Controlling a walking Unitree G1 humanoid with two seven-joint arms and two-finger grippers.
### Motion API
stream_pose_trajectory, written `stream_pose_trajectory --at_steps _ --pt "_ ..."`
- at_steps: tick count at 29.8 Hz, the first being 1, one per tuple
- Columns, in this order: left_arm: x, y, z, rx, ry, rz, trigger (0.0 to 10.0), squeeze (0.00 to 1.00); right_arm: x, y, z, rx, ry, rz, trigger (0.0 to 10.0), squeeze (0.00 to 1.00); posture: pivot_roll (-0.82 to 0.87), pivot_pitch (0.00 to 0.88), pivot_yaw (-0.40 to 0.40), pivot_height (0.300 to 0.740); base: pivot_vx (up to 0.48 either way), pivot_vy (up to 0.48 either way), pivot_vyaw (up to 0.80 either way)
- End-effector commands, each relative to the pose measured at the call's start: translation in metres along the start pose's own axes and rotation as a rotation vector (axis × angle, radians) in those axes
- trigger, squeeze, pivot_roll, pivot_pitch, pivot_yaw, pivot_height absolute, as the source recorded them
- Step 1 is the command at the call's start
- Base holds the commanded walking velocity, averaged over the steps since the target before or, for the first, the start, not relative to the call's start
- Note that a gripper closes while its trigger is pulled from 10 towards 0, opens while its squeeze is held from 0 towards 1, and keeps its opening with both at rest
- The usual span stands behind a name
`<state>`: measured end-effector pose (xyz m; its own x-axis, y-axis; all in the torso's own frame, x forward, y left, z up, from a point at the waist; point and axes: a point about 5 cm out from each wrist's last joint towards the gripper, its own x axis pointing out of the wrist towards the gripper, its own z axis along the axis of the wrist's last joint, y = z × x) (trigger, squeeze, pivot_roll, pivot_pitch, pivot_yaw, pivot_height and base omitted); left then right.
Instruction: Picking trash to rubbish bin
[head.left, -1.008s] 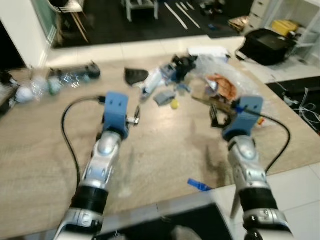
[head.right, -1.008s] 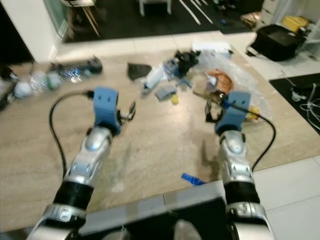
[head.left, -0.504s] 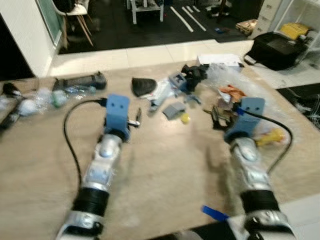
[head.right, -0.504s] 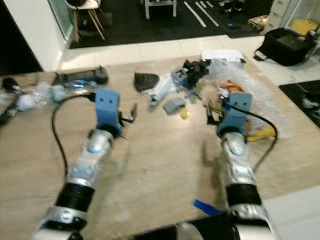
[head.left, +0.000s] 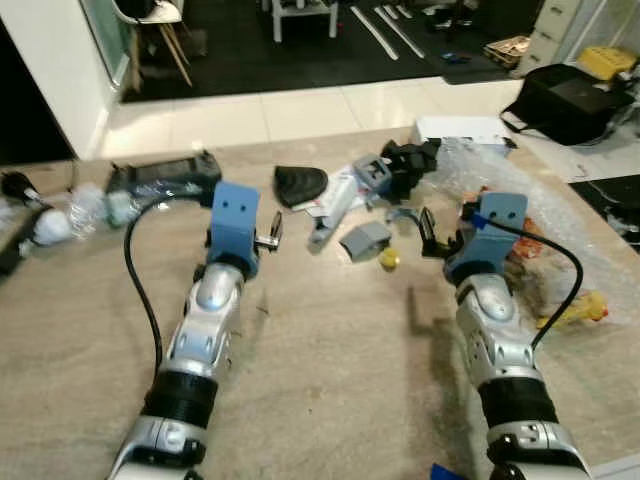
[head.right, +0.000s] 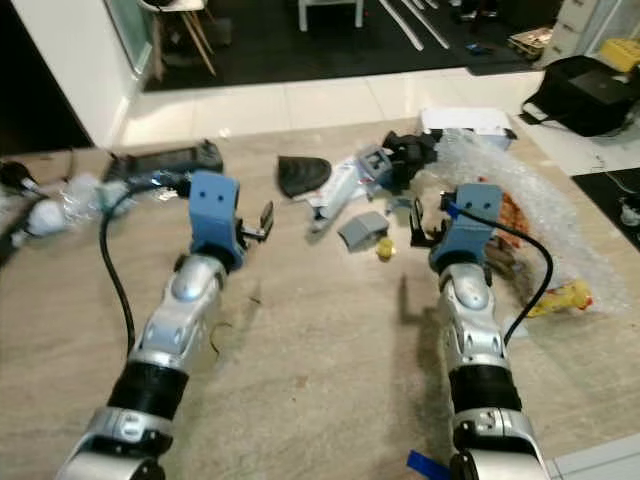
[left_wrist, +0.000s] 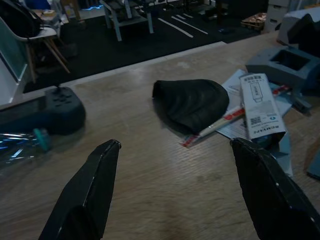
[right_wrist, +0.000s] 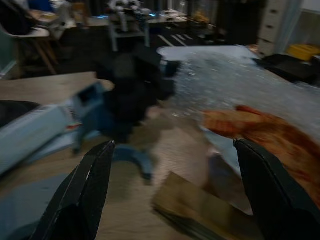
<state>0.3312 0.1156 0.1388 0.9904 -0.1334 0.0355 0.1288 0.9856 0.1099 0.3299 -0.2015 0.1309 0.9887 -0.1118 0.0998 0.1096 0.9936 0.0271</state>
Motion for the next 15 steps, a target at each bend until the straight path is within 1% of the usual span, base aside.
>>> stream_pose_trajectory --at_steps 1,2,5,7,8,9,10,13,15 --pt "-0.001 -0.001 -0.008 0.017 0.037 -0.001 10.0 0.00 -0.001 0.000 -0.001 0.026 0.001 0.005 10.0 0.00 -0.12 0.000 -0.021 0.740 0.000 0.000 0.00" --pt "-0.001 -0.001 -0.008 0.017 0.037 -0.001 10.0 0.00 -0.001 0.000 -0.001 0.026 0.001 0.005 10.0 0.00 -0.12 0.000 -0.021 0.740 0.000 0.000 0.00" --pt "-0.001 -0.002 -0.007 0.038 0.034 -0.016 10.0 0.00 -0.001 0.000 0.001 0.064 -0.017 0.013 10.0 0.00 -0.11 0.000 -0.020 0.740 0.000 0.000 0.00" --pt "-0.001 -0.003 -0.006 0.049 0.028 -0.030 10.0 0.00 -0.001 0.000 0.000 0.047 -0.011 0.033 10.0 0.00 -0.11 0.000 -0.019 0.740 0.000 0.000 0.00" --pt "-0.001 -0.004 -0.006 0.061 0.023 -0.045 10.0 0.00 0.000 0.001 -0.001 0.026 -0.009 0.061 10.0 0.71 -0.11 0.000 -0.019 0.740 0.000 0.000 0.00" --pt "-0.001 -0.004 -0.006 0.061 0.023 -0.045 10.0 0.00 0.000 0.001 -0.001 0.026 -0.009 0.061 10.0 0.71 -0.11 0.000 -0.019 0.740 0.000 0.000 0.00" --pt "-0.001 -0.004 -0.005 0.082 0.015 -0.068 10.0 0.00 0.001 0.001 -0.003 0.006 0.005 0.096 10.0 1.00 -0.11 0.000 -0.017 0.740 0.000 0.000 0.00" --pt "-0.002 -0.006 -0.003 0.120 -0.005 -0.128 10.0 0.00 0.008 -0.002 -0.009 -0.051 0.054 0.178 10.0 1.00 -0.10 0.000 -0.016 0.740 0.000 0.000 0.00" --pt "-0.002 -0.006 -0.001 0.124 -0.011 -0.155 10.0 0.00 0.012 -0.003 -0.010 -0.057 0.073 0.215 10.0 1.00 -0.10 0.009 -0.015 0.740 0.000 0.000 0.00"
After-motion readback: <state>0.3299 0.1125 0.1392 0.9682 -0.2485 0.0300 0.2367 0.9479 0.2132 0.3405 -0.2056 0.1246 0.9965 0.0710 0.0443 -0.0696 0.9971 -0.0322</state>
